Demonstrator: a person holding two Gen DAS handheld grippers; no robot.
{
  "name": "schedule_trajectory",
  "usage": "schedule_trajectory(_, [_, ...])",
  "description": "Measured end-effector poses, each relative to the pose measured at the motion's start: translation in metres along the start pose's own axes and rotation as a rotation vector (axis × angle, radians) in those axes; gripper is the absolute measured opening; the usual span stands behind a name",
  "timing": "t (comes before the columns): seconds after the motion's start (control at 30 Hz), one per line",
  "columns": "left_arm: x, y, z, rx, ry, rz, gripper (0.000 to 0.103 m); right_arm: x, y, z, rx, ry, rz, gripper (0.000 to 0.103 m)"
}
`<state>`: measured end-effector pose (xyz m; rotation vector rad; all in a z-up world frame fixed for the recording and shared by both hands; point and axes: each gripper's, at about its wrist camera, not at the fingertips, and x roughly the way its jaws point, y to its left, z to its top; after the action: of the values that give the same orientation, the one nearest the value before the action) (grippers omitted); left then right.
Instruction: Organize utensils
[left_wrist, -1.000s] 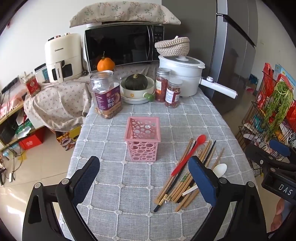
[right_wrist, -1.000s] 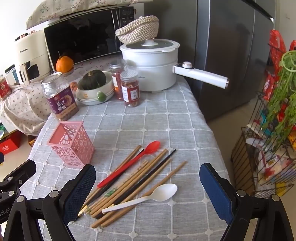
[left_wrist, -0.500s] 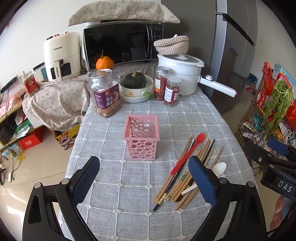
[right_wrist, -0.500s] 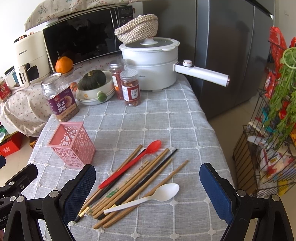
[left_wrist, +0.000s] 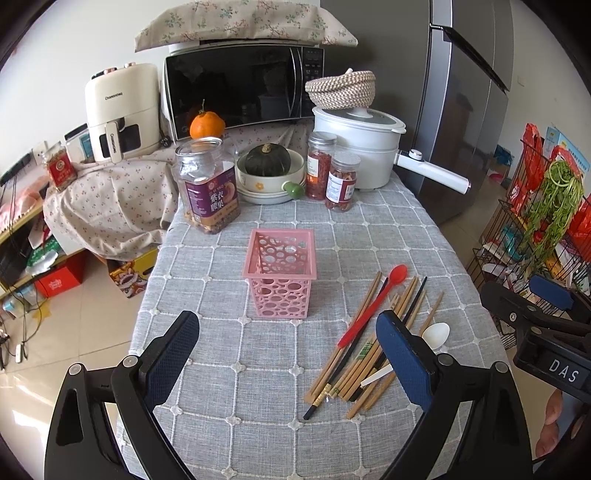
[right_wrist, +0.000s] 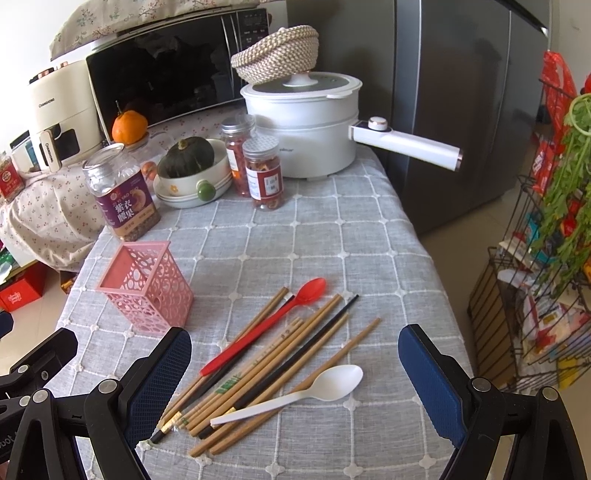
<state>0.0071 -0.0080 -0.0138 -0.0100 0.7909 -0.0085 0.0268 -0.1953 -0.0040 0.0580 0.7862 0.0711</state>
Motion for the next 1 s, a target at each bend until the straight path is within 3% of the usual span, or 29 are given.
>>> schedule_trajectory(1.0, [-0.0019, -0.0007, -0.0012, 0.008, 0.002, -0.004, 0.098, 0.0021, 0.0008, 0.0021, -0.003, 0.008, 0.0, 0.094])
